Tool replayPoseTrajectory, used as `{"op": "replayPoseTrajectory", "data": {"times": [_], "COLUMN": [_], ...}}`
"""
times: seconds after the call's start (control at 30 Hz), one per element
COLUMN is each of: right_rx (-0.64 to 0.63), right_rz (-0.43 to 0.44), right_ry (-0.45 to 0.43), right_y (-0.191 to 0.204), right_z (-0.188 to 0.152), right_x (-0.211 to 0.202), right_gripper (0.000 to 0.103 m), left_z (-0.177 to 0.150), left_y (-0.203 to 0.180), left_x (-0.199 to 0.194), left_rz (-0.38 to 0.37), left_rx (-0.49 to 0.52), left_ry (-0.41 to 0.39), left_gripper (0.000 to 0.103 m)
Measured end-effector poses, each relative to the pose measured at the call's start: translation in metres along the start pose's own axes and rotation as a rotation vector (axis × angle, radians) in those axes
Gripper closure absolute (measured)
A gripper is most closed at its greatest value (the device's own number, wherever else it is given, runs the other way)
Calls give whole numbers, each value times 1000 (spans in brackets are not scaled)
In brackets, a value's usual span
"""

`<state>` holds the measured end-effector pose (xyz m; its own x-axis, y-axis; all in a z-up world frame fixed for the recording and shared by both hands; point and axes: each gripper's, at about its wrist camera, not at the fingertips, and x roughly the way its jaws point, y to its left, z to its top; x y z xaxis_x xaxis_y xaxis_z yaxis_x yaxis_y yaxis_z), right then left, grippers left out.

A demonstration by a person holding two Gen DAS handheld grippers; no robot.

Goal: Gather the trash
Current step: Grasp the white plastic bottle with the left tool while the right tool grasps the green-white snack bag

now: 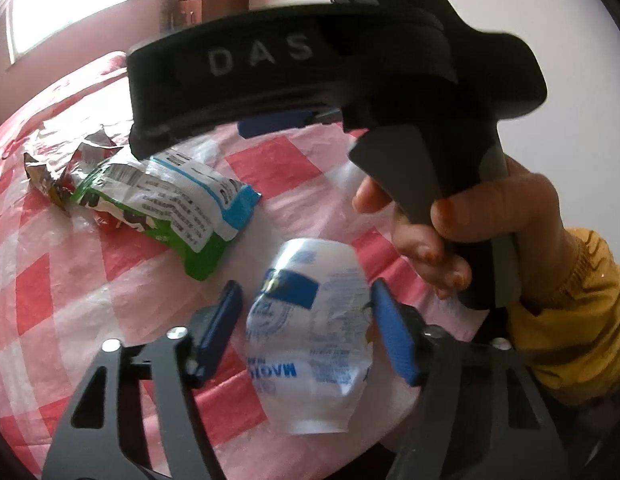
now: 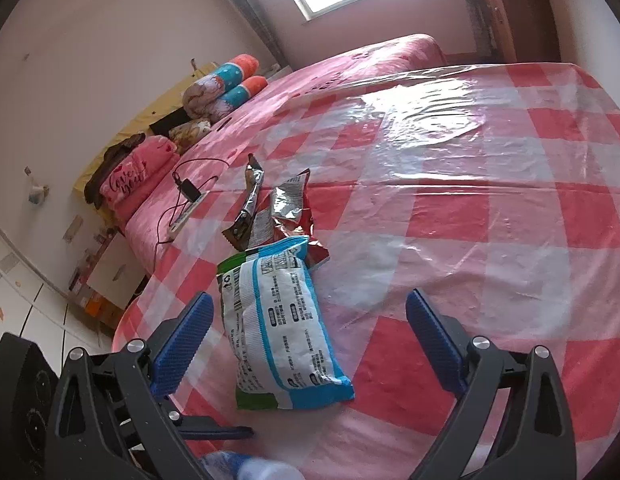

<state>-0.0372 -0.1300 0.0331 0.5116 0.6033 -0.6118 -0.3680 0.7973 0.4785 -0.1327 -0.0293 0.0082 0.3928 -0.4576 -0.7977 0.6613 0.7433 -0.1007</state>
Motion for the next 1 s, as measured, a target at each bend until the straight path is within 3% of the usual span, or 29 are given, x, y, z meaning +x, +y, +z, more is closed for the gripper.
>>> {"op": "replayPoseTrajectory", "data": {"times": [0.3, 0.6, 0.7, 0.93, 1.0], "right_rx": [-24, -101, -128, -202, -223], "right_rz": [19, 2, -22, -107, -139], "right_ry": [4, 6, 10, 17, 16], "right_y": [8, 31, 38, 55, 60], "right_z": [2, -1, -2, -5, -6], "right_x": [8, 15, 18, 28, 31], "right_gripper": [7, 8, 20, 20, 29], "left_z": [-9, -20, -23, -30, -34], "left_y": [28, 71, 82, 106, 108], "left_x": [-18, -50, -59, -69, -72], "left_rz": [12, 111, 140, 188, 198], "left_rx": [-127, -241, -271, -324, -331], "left_ry": [-19, -48, -62, -92, -103], "left_gripper": [45, 45, 45, 45, 45]}}
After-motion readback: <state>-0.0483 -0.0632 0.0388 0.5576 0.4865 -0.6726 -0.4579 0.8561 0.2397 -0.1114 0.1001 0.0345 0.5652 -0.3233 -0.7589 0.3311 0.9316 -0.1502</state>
